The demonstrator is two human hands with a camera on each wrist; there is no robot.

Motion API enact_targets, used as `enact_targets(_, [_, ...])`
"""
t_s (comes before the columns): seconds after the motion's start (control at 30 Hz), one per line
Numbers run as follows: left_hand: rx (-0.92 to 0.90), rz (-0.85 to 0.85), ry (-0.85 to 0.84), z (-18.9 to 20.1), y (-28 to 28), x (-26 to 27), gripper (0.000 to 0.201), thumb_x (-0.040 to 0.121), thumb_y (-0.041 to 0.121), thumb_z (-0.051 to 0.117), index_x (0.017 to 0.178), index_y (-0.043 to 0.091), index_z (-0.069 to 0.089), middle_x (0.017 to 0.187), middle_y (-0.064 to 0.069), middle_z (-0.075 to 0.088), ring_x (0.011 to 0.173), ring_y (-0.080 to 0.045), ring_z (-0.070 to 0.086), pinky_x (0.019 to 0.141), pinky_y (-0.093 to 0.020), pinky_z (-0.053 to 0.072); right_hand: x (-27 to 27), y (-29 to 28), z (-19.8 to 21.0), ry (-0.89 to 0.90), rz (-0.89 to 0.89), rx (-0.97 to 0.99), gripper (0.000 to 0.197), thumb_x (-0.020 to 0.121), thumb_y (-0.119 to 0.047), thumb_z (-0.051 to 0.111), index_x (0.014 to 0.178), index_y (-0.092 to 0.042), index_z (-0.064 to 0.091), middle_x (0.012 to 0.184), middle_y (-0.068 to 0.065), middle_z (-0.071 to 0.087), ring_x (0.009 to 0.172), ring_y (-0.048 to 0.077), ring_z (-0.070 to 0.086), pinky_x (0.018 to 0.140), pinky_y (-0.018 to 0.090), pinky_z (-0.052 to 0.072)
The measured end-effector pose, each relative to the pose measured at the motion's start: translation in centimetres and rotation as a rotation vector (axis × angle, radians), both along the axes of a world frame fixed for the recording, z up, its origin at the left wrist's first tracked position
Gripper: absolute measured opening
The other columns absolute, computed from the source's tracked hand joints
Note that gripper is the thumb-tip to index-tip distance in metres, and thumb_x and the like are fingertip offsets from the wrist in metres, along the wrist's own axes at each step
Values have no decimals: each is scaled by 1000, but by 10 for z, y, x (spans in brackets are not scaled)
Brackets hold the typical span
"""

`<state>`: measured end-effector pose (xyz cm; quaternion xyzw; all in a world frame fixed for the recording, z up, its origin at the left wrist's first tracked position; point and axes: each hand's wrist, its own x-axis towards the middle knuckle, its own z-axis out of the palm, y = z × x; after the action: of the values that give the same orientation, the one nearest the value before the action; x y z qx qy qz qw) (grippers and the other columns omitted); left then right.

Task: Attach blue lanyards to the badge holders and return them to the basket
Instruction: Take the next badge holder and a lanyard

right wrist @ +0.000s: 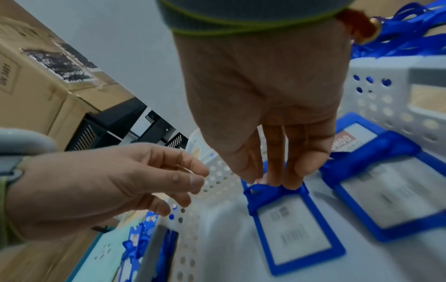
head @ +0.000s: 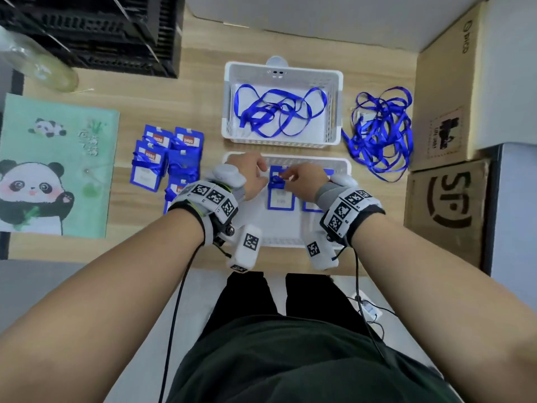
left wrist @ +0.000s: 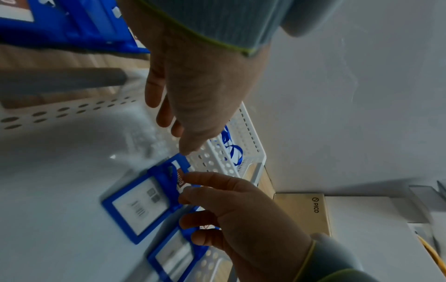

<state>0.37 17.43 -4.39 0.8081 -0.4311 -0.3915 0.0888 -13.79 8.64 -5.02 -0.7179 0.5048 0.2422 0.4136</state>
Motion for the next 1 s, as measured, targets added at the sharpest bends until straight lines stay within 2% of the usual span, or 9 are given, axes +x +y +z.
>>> enact_targets(0.13, [41,-10,-2,-5,3,-7,14,85,24,64,98,23,62,86,6,64,82,-15,60,68,-24,41,-3,7,-11,70,108,7,38,87,-16,59,124,-25,58,114,2,64,99,24,63,80,28,50])
enact_targets(0.27, [37,-7,-9,-6,6,-8,14,85,25,65,99,23,61,87,7,63,82,-15,59,65,-23,37,3,8,-15,146,128,-57,22,84,-19,63,106,-16,63,100,3,68,85,23,66,79,33,57])
enact_targets(0.43, [26,-3,-3,0,6,-8,15,85,31,65,98,24,62,88,7,66,84,-15,61,68,-26,44,6,5,-13,161,98,-43,21,74,-36,74,90,-24,69,89,-3,71,83,21,66,84,38,55])
enact_targets(0.53, [-6,23,-15,9,2,-7,20,87,37,64,101,23,63,90,6,67,86,-15,62,77,-31,50,6,-1,9,84,100,-20,17,78,-29,76,91,-19,72,89,-3,70,87,18,65,84,34,56])
enact_targets(0.63, [-73,65,-24,30,-10,-7,30,89,44,60,106,19,62,96,4,67,88,-16,63,81,-34,51,4,-11,42,-28,86,-46,10,80,-22,75,89,-18,72,82,-3,66,80,14,60,71,26,50])
enact_targets(0.73, [-146,76,-59,64,-27,-5,37,91,49,54,111,18,59,98,6,64,90,-16,59,80,-33,48,6,-25,83,-143,57,-104,9,77,-21,77,75,-24,68,72,-7,62,73,13,58,66,24,46])
enact_targets(0.8, [-206,84,-82,92,-38,-5,35,94,47,51,105,16,63,93,3,65,85,-18,58,72,-30,43,6,-34,115,-221,39,-142,13,76,-20,77,71,-26,67,66,-10,58,68,11,55,67,24,45])
enact_targets(0.9, [-289,93,-96,131,-52,-3,27,96,40,51,83,18,61,76,2,62,73,-18,52,61,-28,32,2,-47,157,-333,14,-195,9,74,-18,77,78,-23,71,63,-11,56,64,8,53,65,22,44])
enact_targets(1.0, [-376,167,8,163,-63,1,27,93,36,58,70,20,58,61,7,59,58,-13,51,55,-27,35,-4,-57,193,-413,23,-301,10,74,-18,76,80,-23,69,68,-11,56,60,5,49,58,21,37])
